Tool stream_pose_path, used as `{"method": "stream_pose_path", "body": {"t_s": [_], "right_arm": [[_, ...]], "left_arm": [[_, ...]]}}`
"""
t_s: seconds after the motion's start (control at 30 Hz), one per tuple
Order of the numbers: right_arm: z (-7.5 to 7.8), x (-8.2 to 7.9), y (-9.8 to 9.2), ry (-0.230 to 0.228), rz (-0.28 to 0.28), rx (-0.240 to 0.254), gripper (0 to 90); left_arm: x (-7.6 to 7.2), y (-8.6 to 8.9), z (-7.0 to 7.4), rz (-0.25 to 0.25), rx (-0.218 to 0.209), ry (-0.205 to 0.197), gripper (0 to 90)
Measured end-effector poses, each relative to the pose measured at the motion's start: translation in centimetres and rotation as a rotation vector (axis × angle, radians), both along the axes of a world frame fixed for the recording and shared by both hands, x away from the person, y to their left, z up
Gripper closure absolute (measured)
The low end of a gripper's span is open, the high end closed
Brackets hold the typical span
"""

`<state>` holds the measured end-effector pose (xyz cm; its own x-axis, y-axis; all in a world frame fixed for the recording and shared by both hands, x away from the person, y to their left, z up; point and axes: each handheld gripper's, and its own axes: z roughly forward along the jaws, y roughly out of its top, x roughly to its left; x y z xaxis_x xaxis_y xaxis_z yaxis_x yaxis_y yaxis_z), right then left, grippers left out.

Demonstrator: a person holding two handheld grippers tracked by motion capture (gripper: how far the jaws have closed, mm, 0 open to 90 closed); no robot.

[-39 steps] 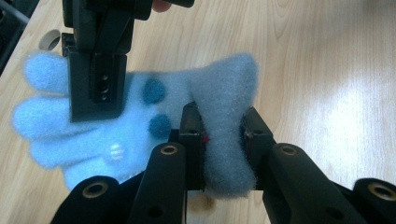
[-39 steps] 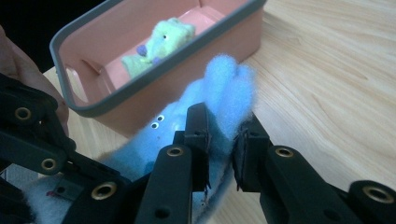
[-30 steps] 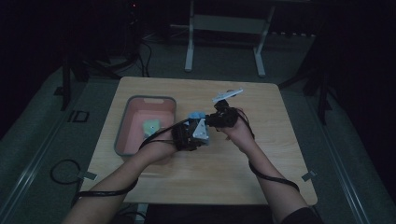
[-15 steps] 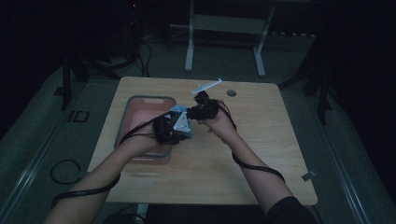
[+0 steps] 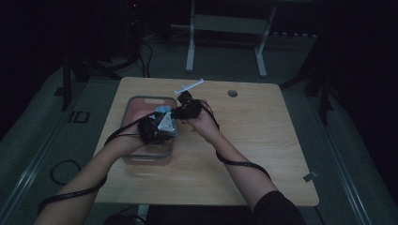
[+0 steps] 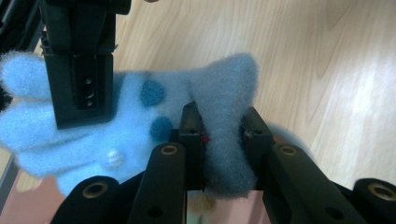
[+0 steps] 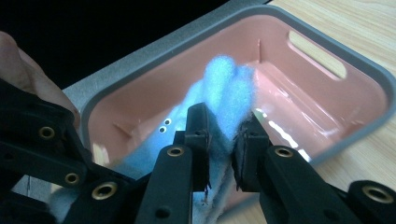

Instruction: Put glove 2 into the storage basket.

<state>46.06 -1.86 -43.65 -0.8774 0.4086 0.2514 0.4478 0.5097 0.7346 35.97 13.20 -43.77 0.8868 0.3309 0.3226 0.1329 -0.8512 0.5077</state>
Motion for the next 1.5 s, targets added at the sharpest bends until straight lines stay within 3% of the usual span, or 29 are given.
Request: {"method": "stream_pose_path", "body": {"t_s": [0.3,0.43,0.63,1.13,1.3,1.5], "right_arm": [[-1.8,0.3,3.1,0.036,0.015,0.002,78.4],[-2.4,0.6,3.7,0.055,0.005,0.007,78.5],[-3.6,0.9,4.5,0.071,0.006,-0.017,78.5],[-5.4,1.7,5.1,0.065,-0.017,-0.099,76.4],[-5.3,2.0,4.7,0.06,-0.036,-0.098,70.2],[-4.6,2.1,3.9,0.04,-0.055,-0.099,59.2]], "left_arm": [[0.1,2.4,-1.4,0.03,0.043,0.027,75.8],[0.4,3.5,-1.9,0.039,0.032,0.041,75.8],[0.5,3.7,-2.9,0.035,0.049,0.061,75.7],[2.2,4.5,-5.5,0.057,0.044,0.119,75.1],[2.2,4.4,-5.7,0.054,0.036,0.107,72.4],[2.3,4.4,-5.6,0.059,0.013,0.129,63.5]]}}
